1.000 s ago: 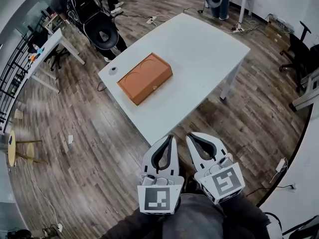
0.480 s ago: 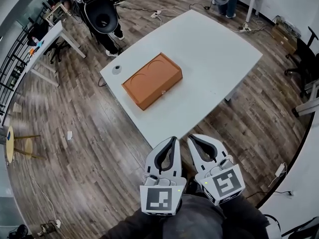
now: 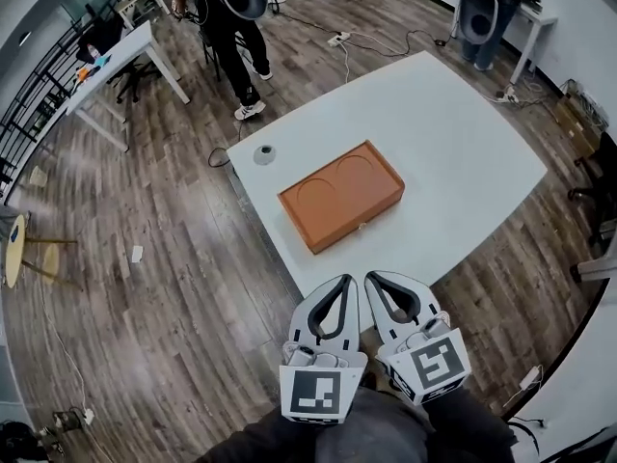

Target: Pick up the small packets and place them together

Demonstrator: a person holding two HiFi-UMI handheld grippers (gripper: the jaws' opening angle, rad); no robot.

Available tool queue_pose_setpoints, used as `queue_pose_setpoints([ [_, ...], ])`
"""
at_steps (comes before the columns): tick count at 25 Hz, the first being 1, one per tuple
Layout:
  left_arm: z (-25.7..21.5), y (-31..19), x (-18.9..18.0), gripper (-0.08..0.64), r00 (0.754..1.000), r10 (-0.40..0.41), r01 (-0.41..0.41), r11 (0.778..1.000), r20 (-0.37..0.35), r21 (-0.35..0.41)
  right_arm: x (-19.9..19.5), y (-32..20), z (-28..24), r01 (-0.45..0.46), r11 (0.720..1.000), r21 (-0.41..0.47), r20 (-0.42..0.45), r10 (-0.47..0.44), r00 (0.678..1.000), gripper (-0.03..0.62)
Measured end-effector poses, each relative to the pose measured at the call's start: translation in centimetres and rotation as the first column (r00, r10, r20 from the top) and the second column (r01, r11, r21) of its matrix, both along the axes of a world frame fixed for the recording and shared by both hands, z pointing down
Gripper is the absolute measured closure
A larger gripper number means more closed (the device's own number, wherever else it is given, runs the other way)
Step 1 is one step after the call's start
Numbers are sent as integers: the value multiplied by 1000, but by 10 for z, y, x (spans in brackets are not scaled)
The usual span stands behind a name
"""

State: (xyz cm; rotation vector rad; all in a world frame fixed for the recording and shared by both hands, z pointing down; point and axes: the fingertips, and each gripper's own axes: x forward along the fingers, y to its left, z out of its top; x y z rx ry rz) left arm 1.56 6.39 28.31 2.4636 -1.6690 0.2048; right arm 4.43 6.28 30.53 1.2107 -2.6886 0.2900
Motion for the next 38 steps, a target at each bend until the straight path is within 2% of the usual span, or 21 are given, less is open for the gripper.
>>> queue_pose_setpoints([
  [5,-5,-29,-27,563,1000,-10,10,1000,-6,4,-39,-32,-7,47,999,6,-8,-47,999,588],
  [8,-4,-39,-35,563,1000,-23,23,1000,-16,-2,-46,-45,-9,56,998,11,-13,-55,998,588],
  [16,-6,-73,-29,563,994,-105,105,994,-43,11,-16,-93,-16,49,997,67,-25,-48,999,588],
  [20,-5,-89,-34,563,985,-164,165,986,-56,10,-20,-109,-21,101,991,92,-46,-97,994,588],
  [25,-14,-108,-29,563,980,-195,196,980,-38,24,-13,-125,-24,135,986,95,-49,-131,990,588],
  [32,20,-111,-37,563,969,-242,240,970,-41,-41,-14,-129,16,155,987,34,-50,-153,987,588],
  [38,59,-109,-41,563,970,-241,236,967,-36,-97,-11,-118,91,137,987,-87,-48,-141,989,588],
])
